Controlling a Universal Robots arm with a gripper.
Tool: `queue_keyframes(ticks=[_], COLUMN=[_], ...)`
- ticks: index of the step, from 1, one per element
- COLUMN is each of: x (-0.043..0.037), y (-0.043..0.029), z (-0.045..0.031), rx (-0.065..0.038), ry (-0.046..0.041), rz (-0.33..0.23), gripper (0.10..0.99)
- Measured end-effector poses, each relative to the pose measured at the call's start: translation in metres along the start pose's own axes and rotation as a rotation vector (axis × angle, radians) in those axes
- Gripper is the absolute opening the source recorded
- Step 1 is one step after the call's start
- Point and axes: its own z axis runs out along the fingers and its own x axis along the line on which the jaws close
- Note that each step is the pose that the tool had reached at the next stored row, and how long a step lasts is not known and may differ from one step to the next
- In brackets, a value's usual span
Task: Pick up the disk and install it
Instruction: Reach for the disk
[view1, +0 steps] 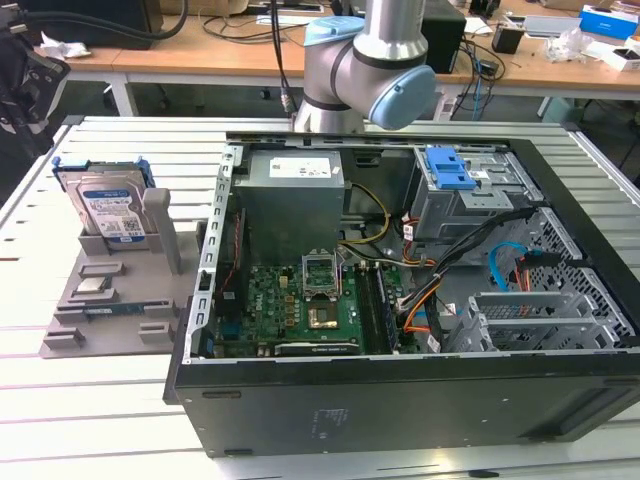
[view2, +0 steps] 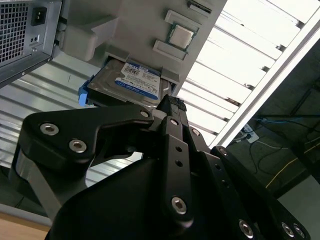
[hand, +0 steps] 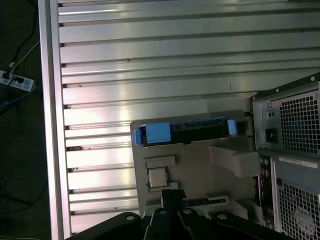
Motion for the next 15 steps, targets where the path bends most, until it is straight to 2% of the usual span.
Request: queue_keyframes(ticks=[15], x=[0.0001], y=[0.0000], z=[0.0000], rx=[0.000], ry=[0.0003], rz=[-0.009], gripper=[0.106])
